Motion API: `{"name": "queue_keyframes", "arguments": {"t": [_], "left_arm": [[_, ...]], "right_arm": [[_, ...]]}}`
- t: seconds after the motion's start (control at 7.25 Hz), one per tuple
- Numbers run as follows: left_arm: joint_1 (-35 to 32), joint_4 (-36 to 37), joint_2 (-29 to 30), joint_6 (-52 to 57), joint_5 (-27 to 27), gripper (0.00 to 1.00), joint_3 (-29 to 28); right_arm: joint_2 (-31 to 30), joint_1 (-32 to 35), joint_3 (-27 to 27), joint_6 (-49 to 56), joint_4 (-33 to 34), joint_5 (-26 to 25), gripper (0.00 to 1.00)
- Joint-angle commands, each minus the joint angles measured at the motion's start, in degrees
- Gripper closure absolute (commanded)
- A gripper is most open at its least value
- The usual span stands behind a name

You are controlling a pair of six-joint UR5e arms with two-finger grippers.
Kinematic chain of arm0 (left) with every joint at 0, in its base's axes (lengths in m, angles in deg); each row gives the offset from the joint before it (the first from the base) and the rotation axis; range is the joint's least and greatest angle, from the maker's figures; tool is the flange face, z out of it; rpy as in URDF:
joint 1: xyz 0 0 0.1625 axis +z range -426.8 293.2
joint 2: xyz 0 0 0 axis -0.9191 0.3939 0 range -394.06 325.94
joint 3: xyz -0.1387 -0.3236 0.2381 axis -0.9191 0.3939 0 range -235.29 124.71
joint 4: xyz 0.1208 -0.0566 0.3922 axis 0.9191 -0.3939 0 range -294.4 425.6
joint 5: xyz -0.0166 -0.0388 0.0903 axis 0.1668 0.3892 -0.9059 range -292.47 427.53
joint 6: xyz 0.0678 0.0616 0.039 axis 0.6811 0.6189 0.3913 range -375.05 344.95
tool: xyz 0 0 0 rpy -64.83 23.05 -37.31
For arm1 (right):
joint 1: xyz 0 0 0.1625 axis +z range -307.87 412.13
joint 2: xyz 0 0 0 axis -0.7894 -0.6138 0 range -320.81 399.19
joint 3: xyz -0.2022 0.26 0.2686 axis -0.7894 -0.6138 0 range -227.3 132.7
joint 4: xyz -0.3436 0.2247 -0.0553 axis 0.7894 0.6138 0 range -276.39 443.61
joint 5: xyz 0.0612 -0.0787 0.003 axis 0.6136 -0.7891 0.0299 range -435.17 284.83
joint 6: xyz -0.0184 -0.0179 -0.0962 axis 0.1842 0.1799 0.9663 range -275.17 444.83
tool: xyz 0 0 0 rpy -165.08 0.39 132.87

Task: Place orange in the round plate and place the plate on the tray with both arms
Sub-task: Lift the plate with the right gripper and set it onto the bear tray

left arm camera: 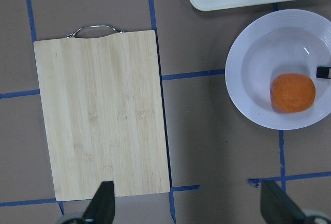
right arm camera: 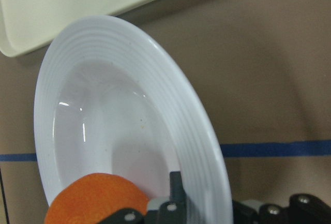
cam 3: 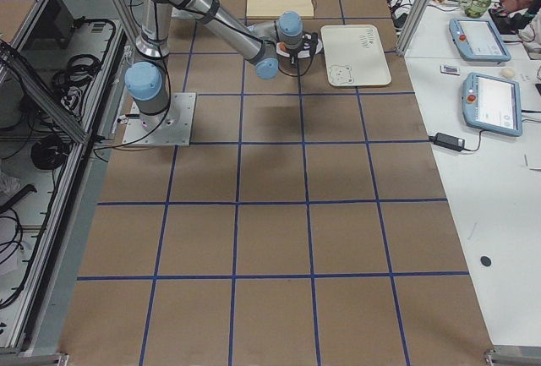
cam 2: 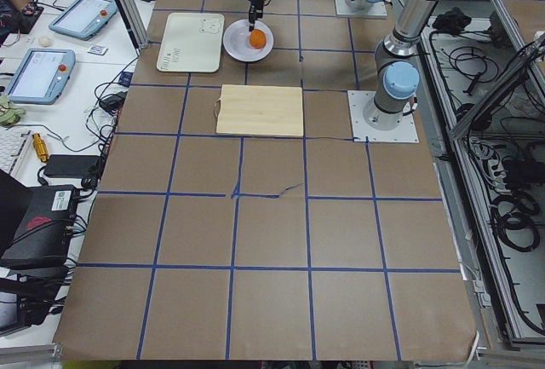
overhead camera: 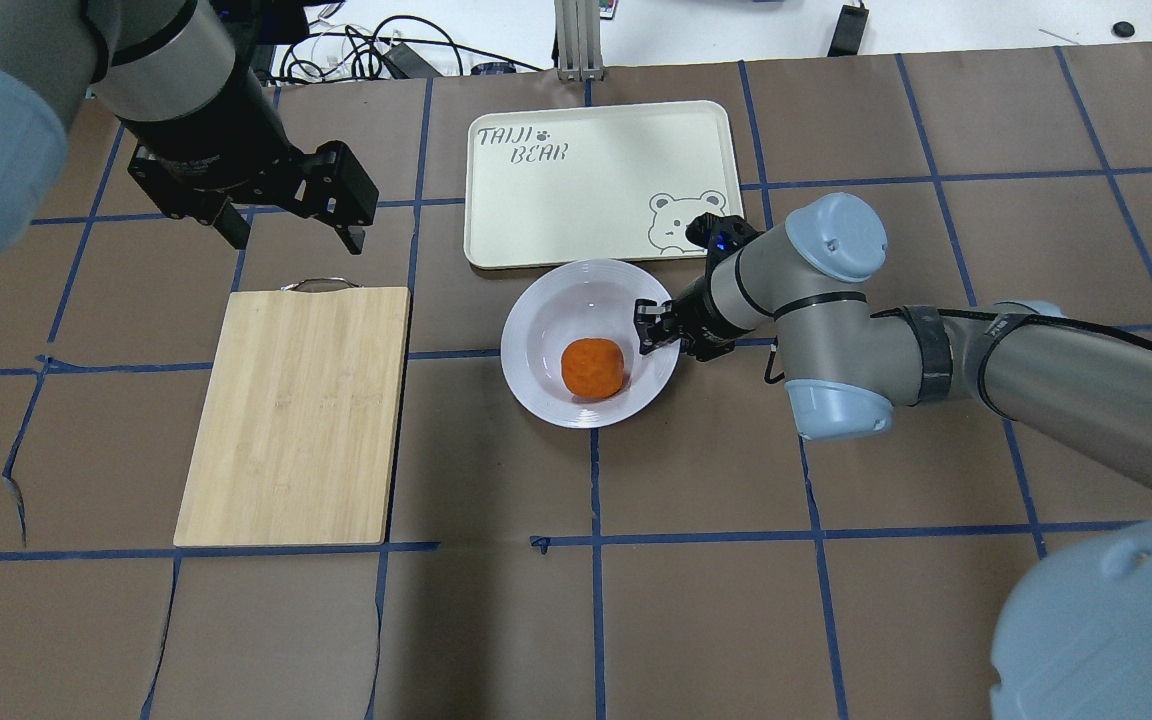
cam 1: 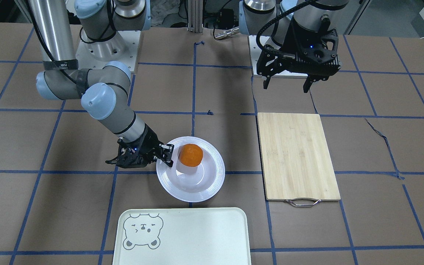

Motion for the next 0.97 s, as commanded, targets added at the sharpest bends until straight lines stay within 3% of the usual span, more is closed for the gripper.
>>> {"name": "queue_keyframes", "arguments": {"t": [0.0, 0.28, 0.55, 0.83], "left_arm": [[0.0, 0.0, 0.0, 0.0, -0.1, 0.00, 0.0], [0.1, 0.0, 0.0, 0.0, -0.1, 0.00, 0.0], [0.0, 0.0, 0.0, 0.0, -0.1, 0.00, 0.0], [0.1, 0.0, 0.0, 0.0, -0.1, 0.00, 0.0]], "right_arm": [[-1.1, -1.8, -2.4, -2.5, -3.2, 2.1, 0.94], [-2.8, -4.9, -6.3, -2.5, -10.6, 3.9, 0.95], [-3.4, -7.1, -8.7, -2.6, -12.4, 7.7, 0.95], [1.8, -8.4, -18.5, -2.8, -12.8, 7.9, 0.95]]}}
